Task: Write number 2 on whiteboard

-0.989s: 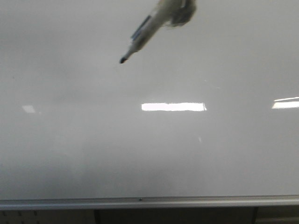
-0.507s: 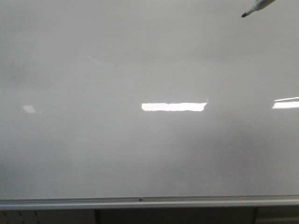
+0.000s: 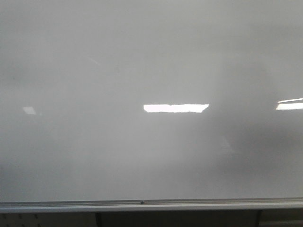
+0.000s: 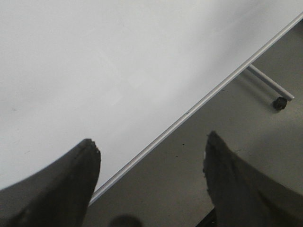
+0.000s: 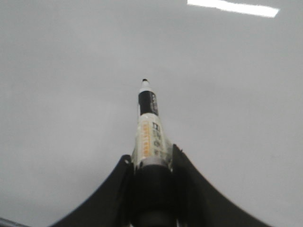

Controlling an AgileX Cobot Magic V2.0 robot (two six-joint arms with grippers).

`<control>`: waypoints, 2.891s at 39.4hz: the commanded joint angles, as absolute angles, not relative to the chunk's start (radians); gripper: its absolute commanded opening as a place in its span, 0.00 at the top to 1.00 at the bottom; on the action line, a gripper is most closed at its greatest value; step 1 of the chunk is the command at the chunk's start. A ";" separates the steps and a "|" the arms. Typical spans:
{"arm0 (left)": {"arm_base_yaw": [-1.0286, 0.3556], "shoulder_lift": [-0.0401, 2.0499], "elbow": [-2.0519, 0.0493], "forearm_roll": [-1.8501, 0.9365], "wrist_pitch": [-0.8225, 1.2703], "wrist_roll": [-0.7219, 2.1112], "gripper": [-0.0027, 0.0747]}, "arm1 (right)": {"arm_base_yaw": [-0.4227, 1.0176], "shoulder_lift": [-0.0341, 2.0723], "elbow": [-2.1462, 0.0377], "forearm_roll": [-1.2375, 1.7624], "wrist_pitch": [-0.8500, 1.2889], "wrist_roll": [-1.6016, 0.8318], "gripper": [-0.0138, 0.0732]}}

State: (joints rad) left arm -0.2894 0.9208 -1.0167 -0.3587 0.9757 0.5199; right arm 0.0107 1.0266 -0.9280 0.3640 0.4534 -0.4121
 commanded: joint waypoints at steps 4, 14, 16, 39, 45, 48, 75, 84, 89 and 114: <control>-0.287 0.910 -1.041 -0.393 0.912 0.511 0.37 | 0.038 1.082 -0.987 0.384 0.295 -0.492 0.76; -0.287 0.910 -1.041 -0.393 0.912 0.511 0.37 | 0.063 1.206 -1.051 0.383 0.185 -0.505 0.76; -0.287 0.910 -1.041 -0.393 0.912 0.511 0.37 | 0.063 1.225 -1.070 0.383 0.180 -0.505 0.76; -0.287 0.910 -1.041 -0.393 0.905 0.511 0.37 | -0.030 1.299 -1.113 0.341 0.375 -0.506 0.76; -0.287 0.910 -1.041 -0.393 0.905 0.511 0.37 | 0.028 1.336 -1.104 0.341 0.408 -0.506 0.76; -0.287 0.910 -1.041 -0.393 0.905 0.511 0.37 | 0.047 1.358 -1.109 0.341 0.388 -0.506 0.76; -0.287 0.910 -1.041 -0.393 0.905 0.523 0.37 | 0.050 1.173 -1.107 0.347 0.676 -0.504 0.76; -0.311 0.910 -1.041 -0.543 0.893 0.693 0.37 | 0.268 1.046 -1.104 0.348 0.887 -0.520 0.76; -0.369 0.910 -1.041 -0.588 0.897 0.758 0.37 | 0.394 1.013 -1.104 0.348 0.961 -0.546 0.76; -0.846 1.184 -1.197 -0.544 0.910 0.838 0.37 | 0.670 1.005 -1.093 0.349 1.086 -0.708 0.76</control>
State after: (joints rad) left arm -0.8031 1.1552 -1.1406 -0.5223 0.9503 0.8336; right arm 0.6664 1.0235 -1.0672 0.3236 1.1133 -0.6962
